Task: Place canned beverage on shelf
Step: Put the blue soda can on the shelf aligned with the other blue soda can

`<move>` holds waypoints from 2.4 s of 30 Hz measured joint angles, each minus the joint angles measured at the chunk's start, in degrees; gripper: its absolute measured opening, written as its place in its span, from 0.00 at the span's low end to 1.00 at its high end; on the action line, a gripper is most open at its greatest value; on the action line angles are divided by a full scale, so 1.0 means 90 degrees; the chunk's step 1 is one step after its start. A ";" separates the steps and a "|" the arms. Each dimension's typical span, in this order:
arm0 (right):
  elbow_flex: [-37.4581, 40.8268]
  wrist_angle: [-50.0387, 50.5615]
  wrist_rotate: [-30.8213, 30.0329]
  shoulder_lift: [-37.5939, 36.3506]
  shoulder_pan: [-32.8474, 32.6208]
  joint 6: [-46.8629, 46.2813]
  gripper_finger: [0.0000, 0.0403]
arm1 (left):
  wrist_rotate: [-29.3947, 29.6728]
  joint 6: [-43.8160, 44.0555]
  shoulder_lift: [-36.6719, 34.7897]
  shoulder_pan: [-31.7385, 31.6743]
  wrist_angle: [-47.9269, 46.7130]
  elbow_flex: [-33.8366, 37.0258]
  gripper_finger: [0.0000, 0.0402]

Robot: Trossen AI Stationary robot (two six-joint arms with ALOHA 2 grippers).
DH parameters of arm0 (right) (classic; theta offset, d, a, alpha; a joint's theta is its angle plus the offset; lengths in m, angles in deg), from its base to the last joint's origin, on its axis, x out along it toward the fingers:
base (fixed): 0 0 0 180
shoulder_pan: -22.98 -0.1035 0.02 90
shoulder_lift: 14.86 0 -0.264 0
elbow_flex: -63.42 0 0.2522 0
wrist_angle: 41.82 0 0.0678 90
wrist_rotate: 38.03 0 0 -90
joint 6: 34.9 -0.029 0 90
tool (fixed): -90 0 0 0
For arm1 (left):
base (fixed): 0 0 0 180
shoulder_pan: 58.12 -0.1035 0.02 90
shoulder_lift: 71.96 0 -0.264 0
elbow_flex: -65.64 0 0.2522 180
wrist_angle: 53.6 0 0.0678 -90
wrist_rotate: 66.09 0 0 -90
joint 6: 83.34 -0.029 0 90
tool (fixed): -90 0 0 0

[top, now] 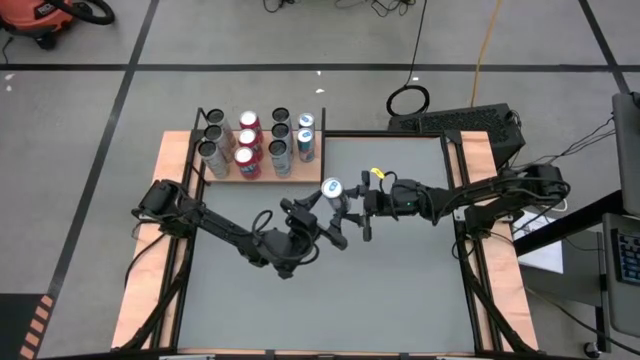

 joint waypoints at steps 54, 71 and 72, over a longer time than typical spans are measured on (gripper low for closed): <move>-0.0004 0.0375 0.0020 -0.0017 -0.0007 0.0246 0.43 | -0.0497 0.2278 -0.0654 -0.0286 -0.2815 -0.0010 0.58; 0.0291 0.3427 -0.0012 -0.0816 -0.0092 -0.0597 0.66 | 0.0722 0.1286 -0.0880 -0.0311 -0.2595 -0.0005 0.57; 0.0473 0.3429 0.0008 -0.0911 -0.0146 -0.0647 0.65 | 0.0779 0.1177 -0.0880 -0.0387 -0.2582 -0.0005 0.57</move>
